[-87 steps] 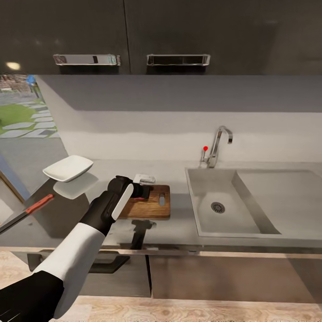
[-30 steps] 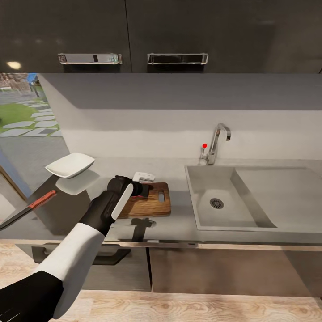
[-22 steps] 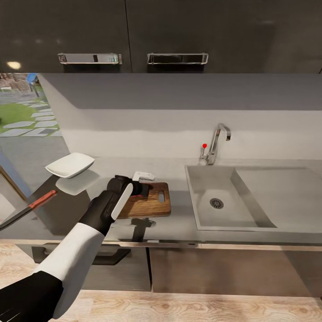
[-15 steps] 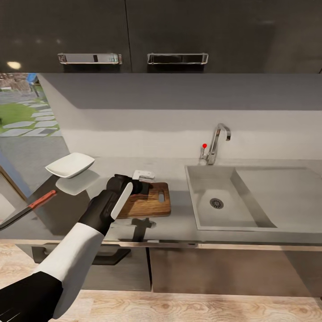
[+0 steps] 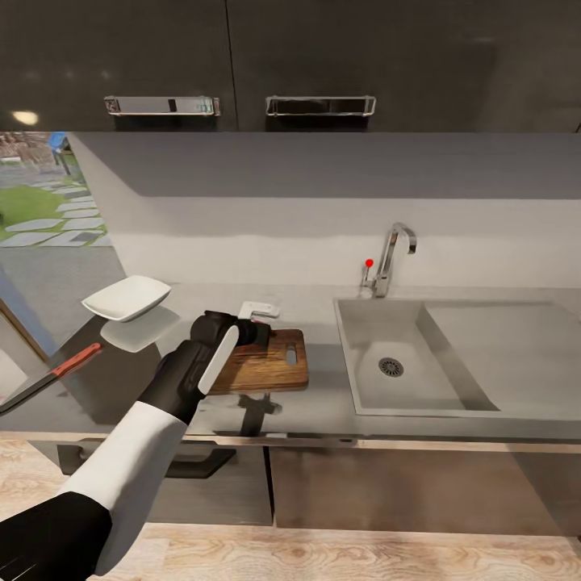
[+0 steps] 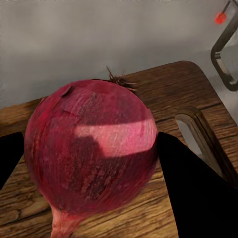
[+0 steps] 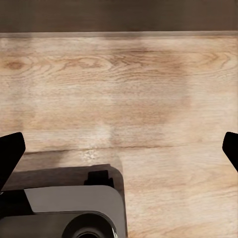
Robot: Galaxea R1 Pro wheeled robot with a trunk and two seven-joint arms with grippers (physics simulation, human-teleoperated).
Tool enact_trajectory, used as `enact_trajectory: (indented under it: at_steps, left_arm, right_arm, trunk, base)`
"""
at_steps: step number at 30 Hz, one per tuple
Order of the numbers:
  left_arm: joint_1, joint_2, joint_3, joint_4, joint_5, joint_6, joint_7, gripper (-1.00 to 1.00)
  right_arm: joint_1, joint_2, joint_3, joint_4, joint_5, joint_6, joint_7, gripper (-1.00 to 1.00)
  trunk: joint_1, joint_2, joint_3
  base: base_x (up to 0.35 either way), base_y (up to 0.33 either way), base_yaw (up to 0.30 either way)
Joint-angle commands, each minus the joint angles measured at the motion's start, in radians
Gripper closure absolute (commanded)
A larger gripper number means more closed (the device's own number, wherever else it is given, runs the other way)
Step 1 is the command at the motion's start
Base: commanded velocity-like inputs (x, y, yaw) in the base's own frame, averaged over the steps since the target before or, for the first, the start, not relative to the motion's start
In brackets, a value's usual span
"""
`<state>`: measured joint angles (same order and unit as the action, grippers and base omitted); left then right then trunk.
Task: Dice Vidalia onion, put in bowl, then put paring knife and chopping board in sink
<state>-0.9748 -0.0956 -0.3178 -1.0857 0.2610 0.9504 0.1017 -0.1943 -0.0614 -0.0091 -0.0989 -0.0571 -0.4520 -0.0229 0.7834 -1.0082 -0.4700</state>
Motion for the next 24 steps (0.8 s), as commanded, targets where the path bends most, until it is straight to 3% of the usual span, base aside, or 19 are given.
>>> enact_trajectory:
  at_steps: [1, 9, 17, 24]
  left_arm:
    - [-0.001, 0.001, -0.001, -0.002, 0.011, 0.004, 0.010, 1.00]
    - [-0.001, 0.002, -0.001, -0.001, 0.010, 0.005, 0.010, 1.00]
    - [-0.001, 0.005, -0.001, -0.002, 0.010, 0.005, 0.010, 1.00]
    - [-0.001, 0.006, -0.001, -0.002, 0.010, 0.006, 0.010, 1.00]
  right_arm:
    - [-0.001, 0.000, 0.000, 0.001, -0.006, -0.004, 0.001, -1.00]
    - [-0.001, 0.000, 0.000, 0.001, -0.006, -0.004, 0.001, -1.00]
    - [-0.001, 0.000, 0.000, 0.001, -0.006, -0.004, 0.002, -1.00]
    - [-0.001, 0.000, 0.001, 0.001, -0.006, -0.004, 0.001, -1.00]
  trunk:
    - [0.000, -0.001, -0.001]
    - [0.000, -0.001, -0.001]
    - [0.000, -0.001, -0.001]
    - [0.000, -0.001, -0.001]
  base:
    - [0.000, 0.000, 0.000]
    - [-0.008, 0.000, 0.000]
    - [-0.235, 0.000, 0.000]
    - [-0.061, 0.000, 0.000]
